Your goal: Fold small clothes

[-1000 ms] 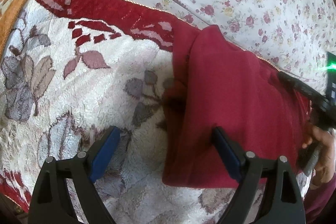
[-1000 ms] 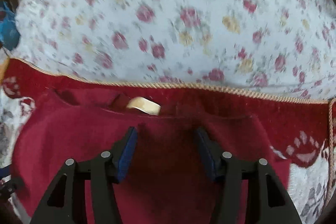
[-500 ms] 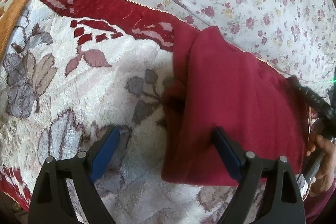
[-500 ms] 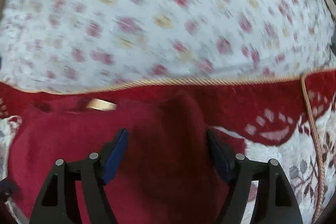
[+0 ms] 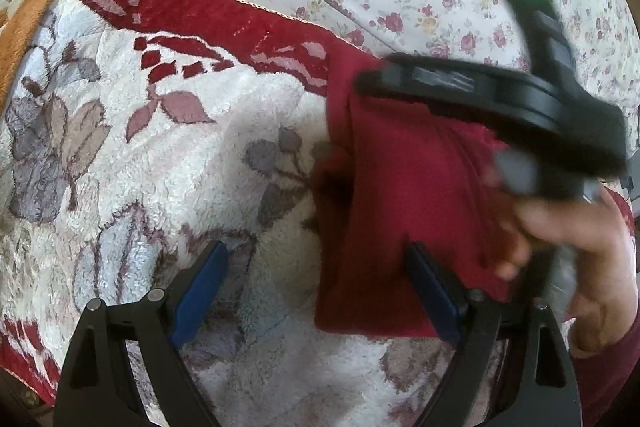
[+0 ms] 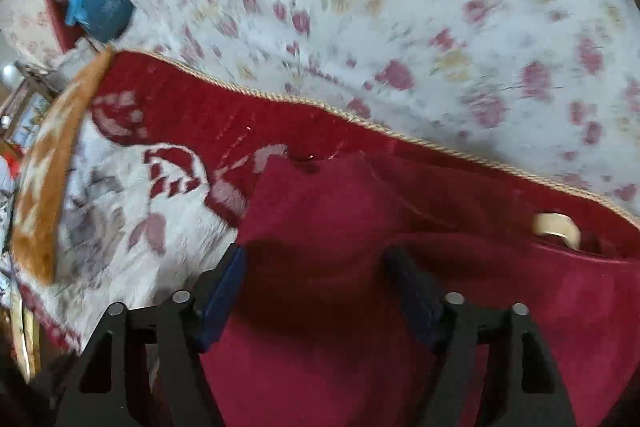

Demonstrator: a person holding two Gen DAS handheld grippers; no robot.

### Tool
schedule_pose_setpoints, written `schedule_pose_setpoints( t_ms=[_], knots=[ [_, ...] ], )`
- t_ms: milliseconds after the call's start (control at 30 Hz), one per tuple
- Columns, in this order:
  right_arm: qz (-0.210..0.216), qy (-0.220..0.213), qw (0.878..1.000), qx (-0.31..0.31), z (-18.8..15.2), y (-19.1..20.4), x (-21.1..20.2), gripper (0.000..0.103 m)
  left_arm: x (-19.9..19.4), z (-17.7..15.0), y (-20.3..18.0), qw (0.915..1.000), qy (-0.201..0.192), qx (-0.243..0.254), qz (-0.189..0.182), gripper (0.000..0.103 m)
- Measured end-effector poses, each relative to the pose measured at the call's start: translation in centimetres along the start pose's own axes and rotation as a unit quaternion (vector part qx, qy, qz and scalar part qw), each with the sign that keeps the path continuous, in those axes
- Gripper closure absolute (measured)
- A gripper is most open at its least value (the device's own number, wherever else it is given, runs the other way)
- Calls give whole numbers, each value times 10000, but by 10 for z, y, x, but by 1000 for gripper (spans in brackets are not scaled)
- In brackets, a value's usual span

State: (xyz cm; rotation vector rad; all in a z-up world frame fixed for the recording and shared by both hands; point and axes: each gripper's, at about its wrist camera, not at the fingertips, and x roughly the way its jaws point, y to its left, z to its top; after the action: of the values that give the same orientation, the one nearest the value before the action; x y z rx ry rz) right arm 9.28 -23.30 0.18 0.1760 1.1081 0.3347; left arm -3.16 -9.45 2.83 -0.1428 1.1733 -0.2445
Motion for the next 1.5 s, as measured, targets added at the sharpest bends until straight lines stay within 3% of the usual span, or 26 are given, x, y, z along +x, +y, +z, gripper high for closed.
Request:
schedule_pose_setpoints(
  t_ms=[100, 167, 300, 500, 867, 1233, 1300, 1333, 1400, 1500],
  knots=[
    [-134, 88, 9995, -273, 6, 11, 5, 9, 2, 0, -2, 10000, 20, 70, 53, 13],
    [64, 97, 9992, -386, 8, 16, -2, 10, 2, 0, -2, 10000, 16, 72, 48, 12],
    [-209, 35, 9988, -438, 6, 22, -8, 10, 3, 0, -2, 10000, 15, 51, 47, 12],
    [-202, 65, 9983, -550, -1, 27, -11, 10, 3, 1, -1, 10000, 13, 64, 29, 12],
    [-75, 106, 9996, -241, -2, 15, -18, 10, 6, 3, -2, 10000, 24, 83, 48, 11],
    [-782, 367, 9934, -753, 0, 34, 18, 10, 8, 3, -3, 9999, 61, 107, 48, 8],
    [-923, 322, 9910, -916, 0, 34, 18, 25, 8, 4, -2, 9999, 70, 105, 29, 8],
    [-825, 293, 9917, -939, 0, 32, 15, 29, 8, 5, -1, 9999, 67, 87, -4, 8],
    [-519, 205, 9939, -952, 1, 28, 3, 56, 7, 6, 2, 10000, 28, 17, -80, 8],
    [-73, 98, 9976, -675, 2, 14, -20, 74, 5, 7, 2, 9997, -80, -65, -224, 8]
  ],
)
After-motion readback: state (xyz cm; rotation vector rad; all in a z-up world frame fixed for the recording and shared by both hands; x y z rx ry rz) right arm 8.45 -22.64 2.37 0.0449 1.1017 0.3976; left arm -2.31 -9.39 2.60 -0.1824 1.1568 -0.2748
